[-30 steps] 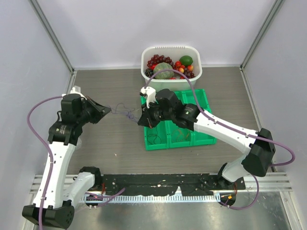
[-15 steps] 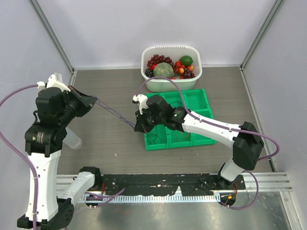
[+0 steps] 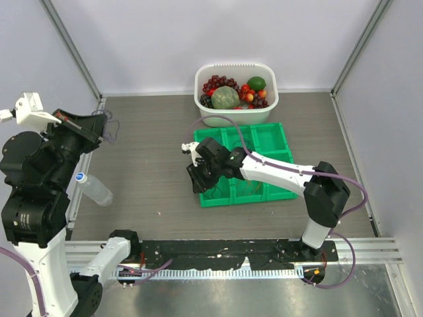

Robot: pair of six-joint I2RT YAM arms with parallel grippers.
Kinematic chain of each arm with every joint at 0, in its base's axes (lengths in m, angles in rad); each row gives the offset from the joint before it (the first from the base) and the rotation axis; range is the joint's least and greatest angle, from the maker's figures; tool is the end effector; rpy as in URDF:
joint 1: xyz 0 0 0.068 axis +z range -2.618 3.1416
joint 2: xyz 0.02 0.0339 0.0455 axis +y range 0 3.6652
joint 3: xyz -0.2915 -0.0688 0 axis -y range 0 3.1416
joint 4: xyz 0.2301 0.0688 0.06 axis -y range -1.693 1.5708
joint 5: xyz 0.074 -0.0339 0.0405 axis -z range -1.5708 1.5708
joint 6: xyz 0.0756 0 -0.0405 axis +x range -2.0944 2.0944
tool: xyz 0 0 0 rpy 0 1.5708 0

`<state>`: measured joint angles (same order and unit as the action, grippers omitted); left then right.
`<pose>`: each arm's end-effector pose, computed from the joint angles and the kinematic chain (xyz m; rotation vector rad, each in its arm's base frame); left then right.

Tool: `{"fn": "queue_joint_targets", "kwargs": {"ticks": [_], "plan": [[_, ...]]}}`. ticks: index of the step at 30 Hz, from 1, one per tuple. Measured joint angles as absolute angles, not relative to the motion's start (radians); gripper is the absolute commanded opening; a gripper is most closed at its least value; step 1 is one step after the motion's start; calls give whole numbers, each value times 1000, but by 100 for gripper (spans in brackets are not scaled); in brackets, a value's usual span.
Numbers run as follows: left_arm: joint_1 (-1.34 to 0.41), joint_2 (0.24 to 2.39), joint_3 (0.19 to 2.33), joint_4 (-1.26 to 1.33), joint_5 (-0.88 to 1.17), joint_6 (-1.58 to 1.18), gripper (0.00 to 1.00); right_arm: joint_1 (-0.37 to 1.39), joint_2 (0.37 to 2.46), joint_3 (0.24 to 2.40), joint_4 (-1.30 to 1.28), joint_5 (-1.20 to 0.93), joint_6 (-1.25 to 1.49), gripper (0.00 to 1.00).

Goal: Untangle the cables

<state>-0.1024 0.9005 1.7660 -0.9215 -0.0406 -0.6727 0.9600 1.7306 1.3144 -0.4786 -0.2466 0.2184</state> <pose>0.0915 -0.0063 0.5477 -0.4963 1.5802 -0.5606 0.2104 0.3327 0.2482 -1.0495 2.3863 0.7770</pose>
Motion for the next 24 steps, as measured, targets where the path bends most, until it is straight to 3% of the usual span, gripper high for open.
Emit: {"fn": "queue_joint_targets", "kwargs": {"ticks": [5,14,24], "plan": [[-102,922,1762,-933,3,-682,0,960,1717,1359,-512,-260,213,48],[-102,1022,1673,-985,171,-750,0,916,1651,1631,-421,-348,261,64],[-102,1032,1593,-1008,313,-830,0,842,1692,1780,-276,-470,355,66]]}}
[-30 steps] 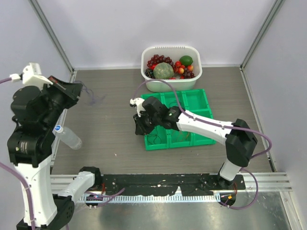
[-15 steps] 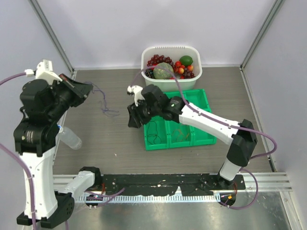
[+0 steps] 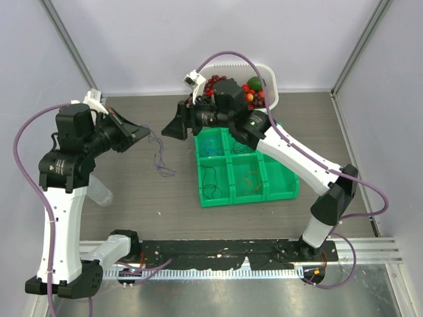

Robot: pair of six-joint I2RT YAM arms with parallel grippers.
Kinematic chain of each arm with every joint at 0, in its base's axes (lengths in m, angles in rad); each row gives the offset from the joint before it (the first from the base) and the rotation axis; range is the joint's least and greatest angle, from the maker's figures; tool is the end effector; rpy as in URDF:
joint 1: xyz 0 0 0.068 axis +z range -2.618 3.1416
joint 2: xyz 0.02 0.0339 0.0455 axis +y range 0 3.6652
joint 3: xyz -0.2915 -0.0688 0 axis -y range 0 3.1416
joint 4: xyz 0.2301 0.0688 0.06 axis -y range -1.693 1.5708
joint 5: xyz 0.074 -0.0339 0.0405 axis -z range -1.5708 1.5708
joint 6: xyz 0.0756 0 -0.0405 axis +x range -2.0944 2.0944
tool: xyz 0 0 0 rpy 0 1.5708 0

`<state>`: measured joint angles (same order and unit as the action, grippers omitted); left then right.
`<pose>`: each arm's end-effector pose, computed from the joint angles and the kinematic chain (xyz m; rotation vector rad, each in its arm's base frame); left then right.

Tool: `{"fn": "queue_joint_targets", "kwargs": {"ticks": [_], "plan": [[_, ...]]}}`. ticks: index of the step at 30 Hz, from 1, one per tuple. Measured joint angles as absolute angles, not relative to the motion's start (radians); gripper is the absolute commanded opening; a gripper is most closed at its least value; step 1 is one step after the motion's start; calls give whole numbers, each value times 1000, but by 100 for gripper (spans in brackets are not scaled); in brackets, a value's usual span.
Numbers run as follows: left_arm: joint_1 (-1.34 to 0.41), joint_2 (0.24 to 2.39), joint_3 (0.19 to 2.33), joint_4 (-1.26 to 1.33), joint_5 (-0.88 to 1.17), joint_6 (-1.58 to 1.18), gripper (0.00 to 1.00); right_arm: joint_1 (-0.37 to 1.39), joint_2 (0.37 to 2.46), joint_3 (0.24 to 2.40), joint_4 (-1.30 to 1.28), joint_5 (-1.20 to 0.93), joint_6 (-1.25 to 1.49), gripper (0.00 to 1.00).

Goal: Untangle the cables

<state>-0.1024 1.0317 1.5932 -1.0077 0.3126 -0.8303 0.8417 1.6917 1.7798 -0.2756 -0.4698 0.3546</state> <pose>0.1616 -0.0400 0.4740 -0.5535 2.0398 -0.8920 0.2530 0.3345 0.4565 -0.8170 1.7390 1.2516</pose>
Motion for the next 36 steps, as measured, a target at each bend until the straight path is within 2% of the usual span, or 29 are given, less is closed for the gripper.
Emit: {"fn": "queue_joint_targets", "kwargs": {"ticks": [5,12,16,21,22,23,24,26,28,29,30,33,36], "plan": [[-102,1031,1566,-1004,346,-863,0,838,1752,1788,-202,-572,422,64],[-102,1030,1554,-994,374,-891,0,844,1745,1668,-72,-658,495,62],[-102,1029,1535,-978,395,-910,0,846,1746,1641,-45,-681,520,57],[-102,1029,1527,-976,405,-917,0,849,1746,1643,-1,-709,546,32],[-102,1030,1526,-974,405,-917,0,849,1746,1643,5,-715,554,23],[-102,1030,1525,-972,405,-917,0,850,1746,1643,10,-720,562,19],[-102,1032,1525,-969,405,-917,0,851,1746,1642,17,-727,572,8],[-102,1039,1525,-960,403,-917,0,854,1744,1637,34,-737,594,1],[-102,1050,1525,-951,400,-915,24,855,1741,1630,38,-739,614,1],[-102,1056,1525,-948,393,-910,38,855,1740,1630,37,-738,632,1],[-101,1061,1525,-945,391,-901,49,855,1739,1630,38,-736,641,1],[-93,1078,1523,-945,359,-871,65,855,1739,1637,36,-732,710,1],[-82,1072,1491,-950,323,-836,74,852,1740,1679,29,-731,796,1]]}}
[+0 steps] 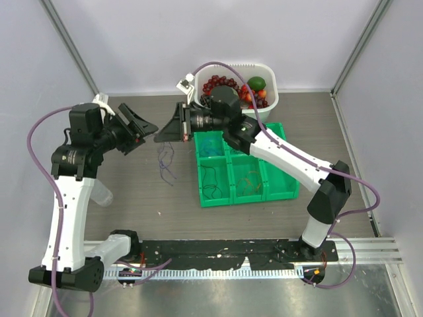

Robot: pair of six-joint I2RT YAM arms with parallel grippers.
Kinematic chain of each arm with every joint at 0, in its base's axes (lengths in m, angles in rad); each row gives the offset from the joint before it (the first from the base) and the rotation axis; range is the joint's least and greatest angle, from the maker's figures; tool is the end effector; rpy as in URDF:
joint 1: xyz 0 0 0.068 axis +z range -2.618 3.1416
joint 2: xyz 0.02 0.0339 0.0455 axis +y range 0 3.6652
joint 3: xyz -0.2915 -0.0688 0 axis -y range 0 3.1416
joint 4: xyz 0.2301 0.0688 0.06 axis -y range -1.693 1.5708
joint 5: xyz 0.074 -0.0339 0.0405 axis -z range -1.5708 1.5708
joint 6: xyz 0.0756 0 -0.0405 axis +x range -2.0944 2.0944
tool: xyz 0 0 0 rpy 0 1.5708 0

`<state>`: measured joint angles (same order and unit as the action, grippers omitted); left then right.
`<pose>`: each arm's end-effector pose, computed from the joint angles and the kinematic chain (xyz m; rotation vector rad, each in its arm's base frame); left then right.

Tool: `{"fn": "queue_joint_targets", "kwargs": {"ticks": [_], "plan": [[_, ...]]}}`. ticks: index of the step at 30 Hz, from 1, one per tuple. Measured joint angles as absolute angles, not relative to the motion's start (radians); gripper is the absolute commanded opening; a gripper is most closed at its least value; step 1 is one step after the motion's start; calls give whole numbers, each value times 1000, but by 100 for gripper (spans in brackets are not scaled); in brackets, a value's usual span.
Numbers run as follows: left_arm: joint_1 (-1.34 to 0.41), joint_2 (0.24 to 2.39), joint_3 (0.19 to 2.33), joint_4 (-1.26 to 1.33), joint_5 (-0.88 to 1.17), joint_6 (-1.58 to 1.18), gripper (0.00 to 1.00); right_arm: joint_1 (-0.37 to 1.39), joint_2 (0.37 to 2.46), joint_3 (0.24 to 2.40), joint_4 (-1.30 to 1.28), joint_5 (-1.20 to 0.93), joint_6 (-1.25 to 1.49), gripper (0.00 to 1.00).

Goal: Untangle the cables

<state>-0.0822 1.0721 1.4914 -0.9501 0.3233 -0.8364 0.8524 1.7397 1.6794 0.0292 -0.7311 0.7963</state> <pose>0.1893 -0.0397 0.4442 -0.6162 2.1110 -0.8758 0.2467 0.3588 0.4428 -0.7272 1.8033 1.7711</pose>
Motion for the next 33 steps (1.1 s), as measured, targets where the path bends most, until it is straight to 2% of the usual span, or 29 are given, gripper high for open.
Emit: {"fn": "queue_joint_targets", "kwargs": {"ticks": [2,6,14,20,33], "plan": [[-79,1044,1444,-941,306,-826,74,847,1740,1714,34,-731,844,1],[-76,910,1294,-910,290,-829,66,836,1741,1770,70,-735,927,1],[-76,710,1106,-788,288,-908,87,823,1764,1777,118,-747,1028,1],[-76,760,1080,-663,366,-969,92,822,1774,1778,120,-759,1047,1],[-77,915,906,-300,616,-1129,93,823,1810,1854,208,-791,1135,1]]}}
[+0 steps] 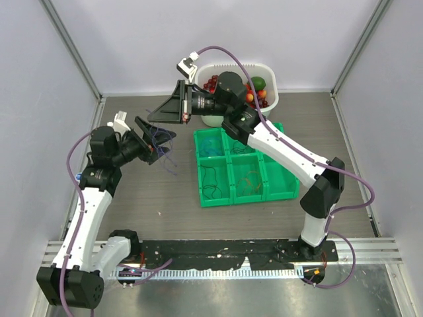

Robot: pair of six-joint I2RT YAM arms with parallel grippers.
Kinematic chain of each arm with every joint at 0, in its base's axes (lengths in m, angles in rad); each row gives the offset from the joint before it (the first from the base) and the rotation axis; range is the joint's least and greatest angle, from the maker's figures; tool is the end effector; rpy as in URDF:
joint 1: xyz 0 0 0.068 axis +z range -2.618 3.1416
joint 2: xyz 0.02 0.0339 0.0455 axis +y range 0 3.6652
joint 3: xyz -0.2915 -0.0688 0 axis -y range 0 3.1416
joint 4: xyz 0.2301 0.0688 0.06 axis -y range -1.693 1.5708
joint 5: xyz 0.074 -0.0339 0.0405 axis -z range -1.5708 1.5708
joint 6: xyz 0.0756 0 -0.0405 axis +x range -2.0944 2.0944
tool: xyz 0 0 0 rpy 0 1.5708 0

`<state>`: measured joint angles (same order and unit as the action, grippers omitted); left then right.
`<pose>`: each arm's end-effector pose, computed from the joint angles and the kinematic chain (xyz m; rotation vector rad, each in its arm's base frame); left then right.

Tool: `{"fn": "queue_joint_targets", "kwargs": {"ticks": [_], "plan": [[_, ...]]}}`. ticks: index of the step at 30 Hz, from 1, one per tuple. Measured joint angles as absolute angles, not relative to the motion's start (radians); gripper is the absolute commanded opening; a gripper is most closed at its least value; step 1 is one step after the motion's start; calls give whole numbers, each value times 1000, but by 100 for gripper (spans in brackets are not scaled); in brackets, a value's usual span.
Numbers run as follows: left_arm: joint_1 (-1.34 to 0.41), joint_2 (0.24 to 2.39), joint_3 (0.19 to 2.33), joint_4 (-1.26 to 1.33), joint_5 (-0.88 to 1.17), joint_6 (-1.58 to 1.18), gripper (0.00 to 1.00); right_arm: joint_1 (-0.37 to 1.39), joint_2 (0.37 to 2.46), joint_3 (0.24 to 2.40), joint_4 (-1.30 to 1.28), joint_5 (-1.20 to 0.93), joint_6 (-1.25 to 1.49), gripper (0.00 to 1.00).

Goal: Untangle the cables

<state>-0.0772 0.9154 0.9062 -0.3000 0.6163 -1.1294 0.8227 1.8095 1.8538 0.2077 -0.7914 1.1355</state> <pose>0.1983 -0.0592 0.3612 -0.6079 1.9814 -1.3656 0.2594 0.3586 0.4986 -0.5917 1.6838 2.0484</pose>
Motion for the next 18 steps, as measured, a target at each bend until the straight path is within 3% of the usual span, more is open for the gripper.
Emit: {"fn": "queue_joint_targets", "kwargs": {"ticks": [9,18], "plan": [[-87,918,864,-46,723,-1246,88,828,1825,1870,227,-792,1158,1],[-88,775,818,-164,675,-1211,87,828,1830,1904,196,-791,1131,1]]}}
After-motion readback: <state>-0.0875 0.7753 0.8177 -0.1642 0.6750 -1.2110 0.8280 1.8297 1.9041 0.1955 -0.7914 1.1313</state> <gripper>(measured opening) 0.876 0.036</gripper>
